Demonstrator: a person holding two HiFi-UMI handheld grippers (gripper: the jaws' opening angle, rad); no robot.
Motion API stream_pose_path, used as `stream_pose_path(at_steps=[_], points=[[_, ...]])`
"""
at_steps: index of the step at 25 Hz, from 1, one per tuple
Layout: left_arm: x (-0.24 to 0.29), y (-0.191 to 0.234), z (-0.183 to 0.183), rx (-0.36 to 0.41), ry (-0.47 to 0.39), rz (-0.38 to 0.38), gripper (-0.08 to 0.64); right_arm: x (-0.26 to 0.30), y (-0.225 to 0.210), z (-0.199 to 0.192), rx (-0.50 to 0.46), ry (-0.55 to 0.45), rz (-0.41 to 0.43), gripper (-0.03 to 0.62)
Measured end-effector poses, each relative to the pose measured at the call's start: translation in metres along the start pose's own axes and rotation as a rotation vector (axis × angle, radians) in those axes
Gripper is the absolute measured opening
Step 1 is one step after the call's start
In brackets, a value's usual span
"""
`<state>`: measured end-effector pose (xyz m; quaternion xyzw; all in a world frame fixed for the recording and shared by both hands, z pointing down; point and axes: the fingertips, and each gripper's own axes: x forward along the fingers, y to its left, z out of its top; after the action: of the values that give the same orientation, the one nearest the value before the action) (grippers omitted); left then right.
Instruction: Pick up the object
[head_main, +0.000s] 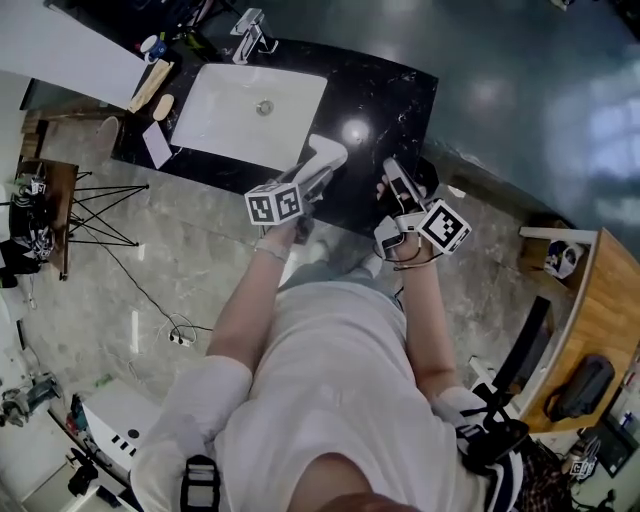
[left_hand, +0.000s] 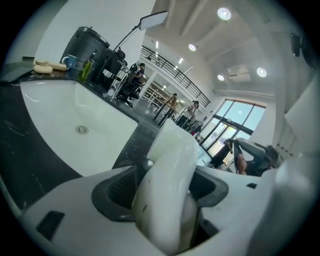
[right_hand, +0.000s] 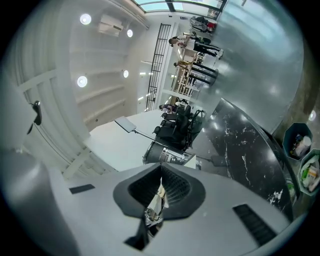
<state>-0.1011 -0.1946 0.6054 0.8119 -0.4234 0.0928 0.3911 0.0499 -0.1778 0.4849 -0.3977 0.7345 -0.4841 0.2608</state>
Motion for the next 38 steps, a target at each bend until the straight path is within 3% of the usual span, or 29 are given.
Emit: stream_pose_path(at_steps=[7,15,21,26,31,35,38], points=[[-0.053,-0.006,0.033,-0.124,-0.172,-0.1,0.314,0.013,0.019,-0.008,-0.051,0.031,0.012,0.021],[-0.115,-0.032,0.099,-0.159,-0.366,-0.227,0.314,0.029,0.057,-0.014,-0.074,0.055,0.059,0.021],[-0.143,-0.048,0.131,-0.204,-0.453,-0.338,0.314,0.037,0.099,-0.012,-0.139,0.049,0.131,0.021],[-0.147,-0.065,0.143,-0.201,-0.442,-0.367,0.314,0.041,0.115,-0.011,-0.167,0.053,0.153,0.021],[-0.132,-0.074,0.13,-0.323,-0.4,-0.435,0.316,0.036,0.119,-0.011,-0.191,0.053,0.146,0.021],[-0.125,-0.084,0.127,-0.336,-0.374,-0.468,0.316,0.031,0.123,-0.012,-0.221,0.056,0.137,0.021],[-0.118,-0.088,0.125,-0.343,-0.355,-0.483,0.314,0.025,0.09,-0.013,-0.236,0.06,0.102,0.021]])
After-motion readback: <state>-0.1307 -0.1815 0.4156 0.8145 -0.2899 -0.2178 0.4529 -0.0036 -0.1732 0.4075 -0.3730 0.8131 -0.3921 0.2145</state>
